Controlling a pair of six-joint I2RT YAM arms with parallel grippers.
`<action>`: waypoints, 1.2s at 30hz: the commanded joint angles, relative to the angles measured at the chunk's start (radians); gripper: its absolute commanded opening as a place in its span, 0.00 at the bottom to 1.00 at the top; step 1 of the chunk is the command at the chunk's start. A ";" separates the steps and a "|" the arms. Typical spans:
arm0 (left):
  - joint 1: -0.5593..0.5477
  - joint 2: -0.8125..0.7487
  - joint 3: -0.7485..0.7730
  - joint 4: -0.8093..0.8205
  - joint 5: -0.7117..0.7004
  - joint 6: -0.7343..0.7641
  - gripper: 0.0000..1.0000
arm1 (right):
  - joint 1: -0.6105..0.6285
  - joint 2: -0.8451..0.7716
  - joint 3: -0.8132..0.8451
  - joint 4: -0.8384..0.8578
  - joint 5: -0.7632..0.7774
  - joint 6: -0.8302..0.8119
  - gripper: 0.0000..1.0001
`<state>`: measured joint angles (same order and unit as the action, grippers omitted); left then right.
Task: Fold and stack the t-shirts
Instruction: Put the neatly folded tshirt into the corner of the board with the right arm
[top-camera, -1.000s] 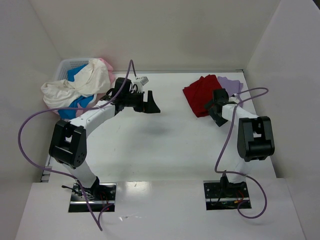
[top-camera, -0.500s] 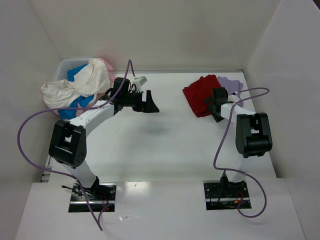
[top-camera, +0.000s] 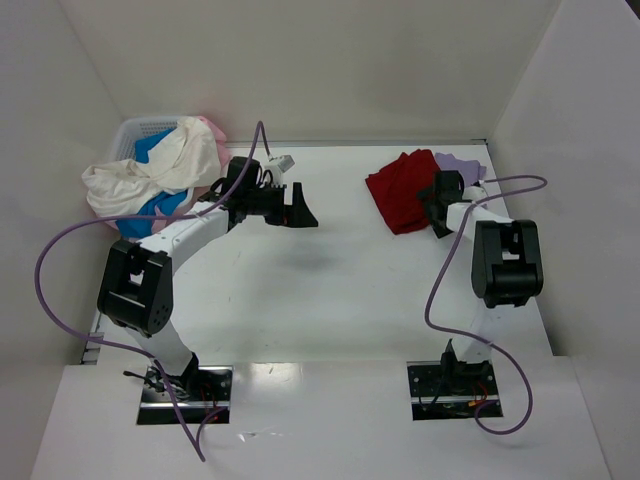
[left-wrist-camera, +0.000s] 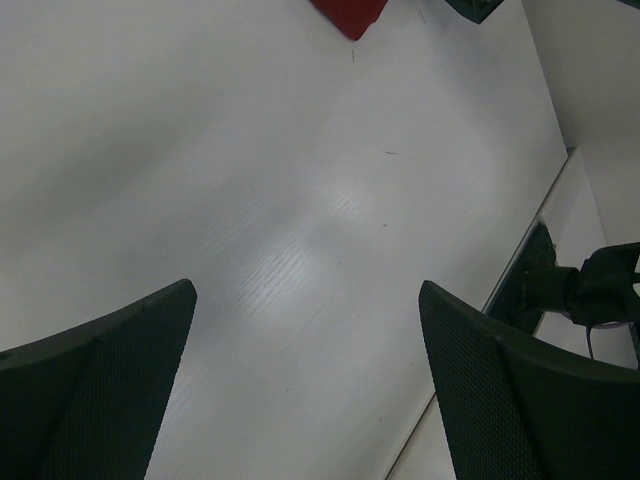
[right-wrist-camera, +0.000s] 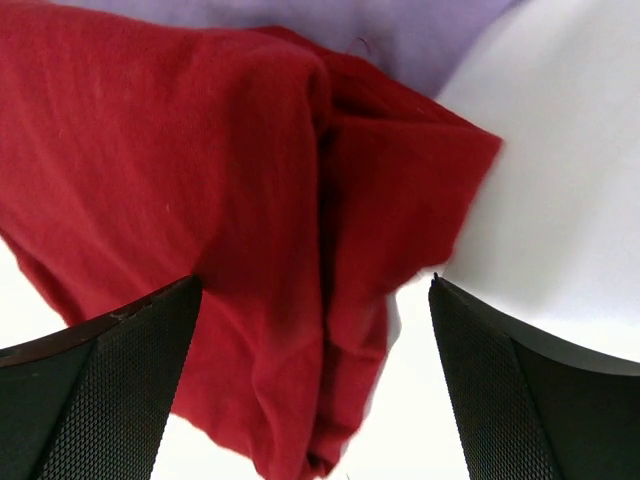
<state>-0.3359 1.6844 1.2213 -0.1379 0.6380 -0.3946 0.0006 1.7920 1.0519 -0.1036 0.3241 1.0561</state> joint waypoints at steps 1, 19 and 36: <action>0.006 -0.012 -0.003 0.021 0.041 0.023 1.00 | -0.010 0.053 0.086 0.004 0.010 -0.010 1.00; 0.024 -0.003 -0.003 0.021 0.042 0.033 1.00 | -0.010 0.072 0.125 0.031 -0.013 -0.047 0.02; 0.024 -0.012 0.006 0.021 0.081 0.033 1.00 | -0.010 0.041 0.424 0.022 -0.175 -0.341 0.00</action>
<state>-0.3164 1.6848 1.2213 -0.1413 0.6838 -0.3920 -0.0010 1.8320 1.4036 -0.1177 0.1589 0.7723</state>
